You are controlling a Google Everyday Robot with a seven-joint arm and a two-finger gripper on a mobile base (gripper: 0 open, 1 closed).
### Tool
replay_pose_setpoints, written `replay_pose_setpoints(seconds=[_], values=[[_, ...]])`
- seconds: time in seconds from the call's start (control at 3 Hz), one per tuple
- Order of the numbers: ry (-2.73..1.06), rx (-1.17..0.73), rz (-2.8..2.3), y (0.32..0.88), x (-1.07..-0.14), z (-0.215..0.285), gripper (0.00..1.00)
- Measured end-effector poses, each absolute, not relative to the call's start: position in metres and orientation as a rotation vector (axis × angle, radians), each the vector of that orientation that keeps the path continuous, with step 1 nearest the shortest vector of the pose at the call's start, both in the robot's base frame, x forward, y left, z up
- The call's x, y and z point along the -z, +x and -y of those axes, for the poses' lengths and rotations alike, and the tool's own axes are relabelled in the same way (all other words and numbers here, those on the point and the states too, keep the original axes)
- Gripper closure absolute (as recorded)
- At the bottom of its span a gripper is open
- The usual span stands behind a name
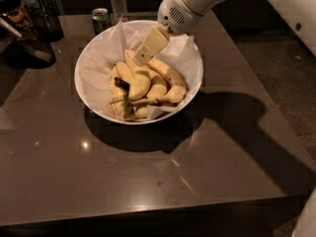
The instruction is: Pick banana from white bowl
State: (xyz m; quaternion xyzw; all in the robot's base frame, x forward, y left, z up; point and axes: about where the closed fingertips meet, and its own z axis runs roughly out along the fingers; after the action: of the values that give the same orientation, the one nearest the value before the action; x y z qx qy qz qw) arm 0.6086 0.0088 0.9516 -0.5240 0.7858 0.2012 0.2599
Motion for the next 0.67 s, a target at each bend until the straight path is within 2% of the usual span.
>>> replay_pose_setpoints(seconds=[0.67], values=[[-1.373,-0.543,-2.174,0.600,-0.960,-0.024,0.33]])
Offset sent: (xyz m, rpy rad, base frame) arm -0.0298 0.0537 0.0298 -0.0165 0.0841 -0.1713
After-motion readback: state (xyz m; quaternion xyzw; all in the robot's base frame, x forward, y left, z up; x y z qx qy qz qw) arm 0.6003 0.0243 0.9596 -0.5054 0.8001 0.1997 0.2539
